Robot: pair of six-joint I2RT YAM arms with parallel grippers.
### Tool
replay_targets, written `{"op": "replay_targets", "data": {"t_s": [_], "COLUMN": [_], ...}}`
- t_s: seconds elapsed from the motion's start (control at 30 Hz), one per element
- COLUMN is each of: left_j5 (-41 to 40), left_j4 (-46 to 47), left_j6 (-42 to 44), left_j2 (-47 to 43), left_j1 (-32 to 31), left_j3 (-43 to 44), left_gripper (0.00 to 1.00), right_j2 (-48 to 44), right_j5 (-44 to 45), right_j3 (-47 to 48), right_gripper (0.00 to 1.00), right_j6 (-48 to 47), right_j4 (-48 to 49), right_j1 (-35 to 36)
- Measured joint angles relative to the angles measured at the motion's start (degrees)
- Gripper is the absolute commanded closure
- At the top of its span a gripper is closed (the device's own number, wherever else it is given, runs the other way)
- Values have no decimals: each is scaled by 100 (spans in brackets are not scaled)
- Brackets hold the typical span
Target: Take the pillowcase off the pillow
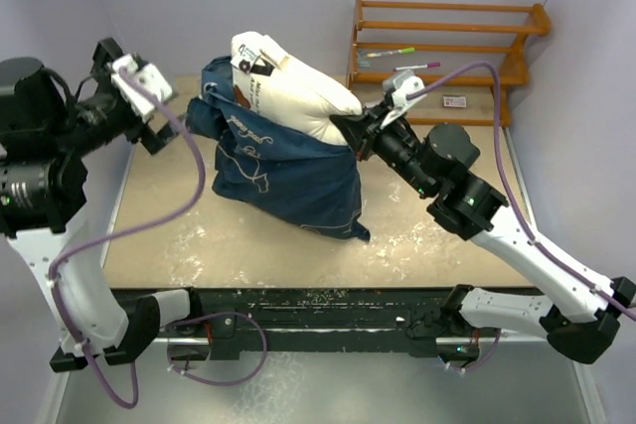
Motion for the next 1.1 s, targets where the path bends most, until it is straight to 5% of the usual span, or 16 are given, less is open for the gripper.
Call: {"op": "replay_targets", "data": {"t_s": [0.33, 0.6, 0.77, 0.87, 0.93, 0.97, 1.03, 1.1], "left_j5": [1368, 1491, 1172, 970, 868, 813, 710, 702], "left_j4": [-1130, -1565, -1685, -1768, -1834, -1851, -1882, -1923], "left_j6": [1768, 2420, 2568, 2577, 2540, 2518, 2461, 2409], "left_j2": [-168, 726, 723, 610, 599, 608, 632, 675], "left_j1": [0, -4, -424, -737, -822, -824, -824, -850], "left_j3": [413, 737, 162, -149, -197, -199, -199, -221], "left_gripper": [1, 1, 1, 18, 49, 72, 97, 100], "right_j2": [1585, 2068, 2221, 2450, 2601, 2664, 2730, 2739], "right_j5": [-1775, -2166, -2133, -2022, -1982, -1963, -1869, -1781], "right_j3": [1558, 2074, 2343, 2743, 2962, 3034, 3071, 3036], "right_gripper": [100, 100, 100, 100, 100, 100, 71, 49], "right_j6": [-203, -743, -1019, -1163, -1217, -1226, -1176, -1025], "right_j4": [-142, -365, -675, -962, -1080, -1117, -1106, -1038], "right_j1": [-13, 505, 789, 927, 1023, 1060, 1095, 1095]}}
